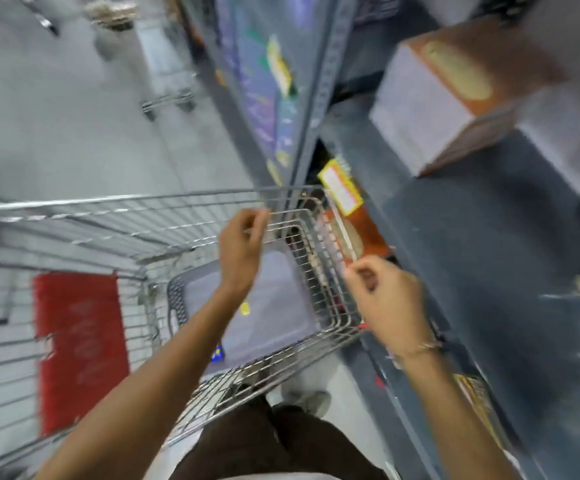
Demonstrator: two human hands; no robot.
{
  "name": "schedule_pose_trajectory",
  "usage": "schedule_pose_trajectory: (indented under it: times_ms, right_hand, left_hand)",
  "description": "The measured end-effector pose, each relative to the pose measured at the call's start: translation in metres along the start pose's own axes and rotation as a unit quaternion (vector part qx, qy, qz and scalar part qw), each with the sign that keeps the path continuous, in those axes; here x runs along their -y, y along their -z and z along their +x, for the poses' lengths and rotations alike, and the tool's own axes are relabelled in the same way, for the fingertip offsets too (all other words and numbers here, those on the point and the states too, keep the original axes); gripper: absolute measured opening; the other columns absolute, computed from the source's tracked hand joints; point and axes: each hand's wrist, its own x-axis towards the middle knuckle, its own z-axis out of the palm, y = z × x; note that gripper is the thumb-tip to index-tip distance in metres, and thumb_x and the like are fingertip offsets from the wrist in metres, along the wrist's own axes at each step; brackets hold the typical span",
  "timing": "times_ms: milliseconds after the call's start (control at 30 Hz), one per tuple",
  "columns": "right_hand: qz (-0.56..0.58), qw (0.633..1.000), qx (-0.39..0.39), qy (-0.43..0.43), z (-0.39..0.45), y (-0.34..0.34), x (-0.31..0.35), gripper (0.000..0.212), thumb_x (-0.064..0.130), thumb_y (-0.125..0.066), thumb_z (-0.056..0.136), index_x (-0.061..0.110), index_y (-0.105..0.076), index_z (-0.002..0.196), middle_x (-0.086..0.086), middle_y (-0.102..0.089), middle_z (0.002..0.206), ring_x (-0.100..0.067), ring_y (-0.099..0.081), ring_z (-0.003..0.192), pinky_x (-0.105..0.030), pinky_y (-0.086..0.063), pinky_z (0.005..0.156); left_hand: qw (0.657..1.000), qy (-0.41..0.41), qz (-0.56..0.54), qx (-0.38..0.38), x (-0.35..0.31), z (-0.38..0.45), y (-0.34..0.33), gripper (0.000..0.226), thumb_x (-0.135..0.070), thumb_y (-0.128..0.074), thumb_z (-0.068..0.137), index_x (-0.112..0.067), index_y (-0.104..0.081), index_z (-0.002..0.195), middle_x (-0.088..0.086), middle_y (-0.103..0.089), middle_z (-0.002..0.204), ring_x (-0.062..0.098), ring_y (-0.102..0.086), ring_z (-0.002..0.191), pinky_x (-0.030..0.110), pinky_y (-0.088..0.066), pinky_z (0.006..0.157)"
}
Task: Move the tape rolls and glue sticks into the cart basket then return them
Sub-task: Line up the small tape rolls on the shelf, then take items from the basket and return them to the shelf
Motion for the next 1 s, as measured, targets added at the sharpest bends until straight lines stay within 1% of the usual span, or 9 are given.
schedule_pose_trajectory:
  times_ms: [67,133,200,300,433,533,767,867,1000]
  right_hand:
    - [-0.015,0.987,0.158,0.02,0.025,-0.083,0.033,0.011,0.019,-0.062,0.084,0.013,-0.071,0.086,-0.009,-0.076,0.089,-0.026,-0.069,0.087,-0.035,-0.055,0.079]
    - [-0.065,0.959,0.275,0.004,0.048,-0.166,0.048,0.015,0.018,-0.06,0.083,0.01,-0.072,0.09,-0.015,-0.075,0.097,-0.031,-0.067,0.097,-0.035,-0.055,0.084]
    - [-0.13,0.922,0.364,-0.03,0.06,-0.249,0.047,0.019,0.018,-0.061,0.082,0.007,-0.07,0.095,-0.019,-0.071,0.107,-0.032,-0.066,0.105,-0.034,-0.054,0.087]
    - [-0.205,0.868,0.445,-0.078,0.049,-0.337,0.024,0.036,0.02,-0.064,0.083,0.011,-0.059,0.117,-0.017,-0.059,0.13,-0.031,-0.058,0.118,-0.036,-0.051,0.094]
    - [-0.282,0.835,0.469,-0.051,0.017,-0.411,-0.014,0.051,0.036,-0.06,0.086,0.002,-0.056,0.124,-0.02,-0.056,0.132,-0.035,-0.055,0.12,-0.039,-0.049,0.095]
    - [-0.295,0.834,0.464,-0.041,0.007,-0.439,-0.031,0.052,0.04,-0.052,0.089,0.003,-0.055,0.125,-0.02,-0.058,0.129,-0.035,-0.056,0.119,-0.038,-0.048,0.095]
    - [-0.306,0.832,0.462,-0.038,0.026,-0.43,-0.02,0.041,0.027,-0.072,0.079,0.003,-0.066,0.111,-0.02,-0.067,0.116,-0.032,-0.063,0.11,-0.038,-0.054,0.086]
    - [-0.314,0.835,0.448,-0.063,0.034,-0.414,-0.021,0.042,0.027,-0.07,0.081,0.006,-0.063,0.117,-0.018,-0.063,0.124,-0.033,-0.059,0.117,-0.04,-0.052,0.091]
    - [-0.273,0.861,0.422,-0.069,0.056,-0.364,-0.02,0.041,0.032,-0.06,0.087,0.006,-0.06,0.118,-0.022,-0.061,0.125,-0.038,-0.058,0.116,-0.039,-0.05,0.092]
  left_hand:
    - [0.974,0.171,0.149,0.011,0.099,0.004,0.055,0.018,-0.023,-0.059,0.089,-0.007,-0.067,0.084,0.019,-0.073,0.087,0.028,-0.067,0.086,0.036,-0.049,0.075]
    - [0.912,0.287,0.259,0.134,0.172,-0.011,0.081,0.019,-0.02,-0.061,0.085,-0.003,-0.07,0.088,0.025,-0.072,0.092,0.036,-0.067,0.093,0.04,-0.051,0.078]
    - [0.855,0.349,0.311,0.223,0.218,-0.035,0.086,0.021,-0.019,-0.062,0.083,-0.003,-0.071,0.093,0.026,-0.071,0.097,0.037,-0.067,0.097,0.039,-0.052,0.08]
    - [0.828,0.378,0.321,0.262,0.259,-0.063,0.075,0.025,-0.014,-0.058,0.081,0.001,-0.069,0.099,0.025,-0.069,0.105,0.036,-0.065,0.102,0.038,-0.052,0.085]
    - [0.835,0.346,0.307,0.297,0.287,-0.071,0.052,0.037,-0.021,-0.045,0.085,0.005,-0.066,0.102,0.028,-0.066,0.111,0.037,-0.063,0.105,0.037,-0.049,0.087]
    - [0.842,0.359,0.29,0.28,0.298,-0.069,0.044,0.026,-0.009,-0.052,0.086,0.006,-0.066,0.101,0.028,-0.066,0.111,0.039,-0.061,0.106,0.041,-0.048,0.089]
    - [0.844,0.352,0.313,0.257,0.303,-0.073,0.024,0.023,-0.014,-0.059,0.086,0.001,-0.066,0.102,0.023,-0.067,0.11,0.038,-0.063,0.106,0.045,-0.052,0.087]
    - [0.859,0.299,0.323,0.262,0.293,-0.069,0.018,0.026,-0.021,-0.058,0.087,0.0,-0.066,0.101,0.024,-0.067,0.108,0.039,-0.062,0.105,0.043,-0.05,0.088]
    - [0.902,0.3,0.218,0.223,0.263,-0.046,0.02,0.027,-0.029,-0.064,0.081,-0.003,-0.067,0.089,0.026,-0.07,0.096,0.039,-0.064,0.094,0.041,-0.051,0.078]
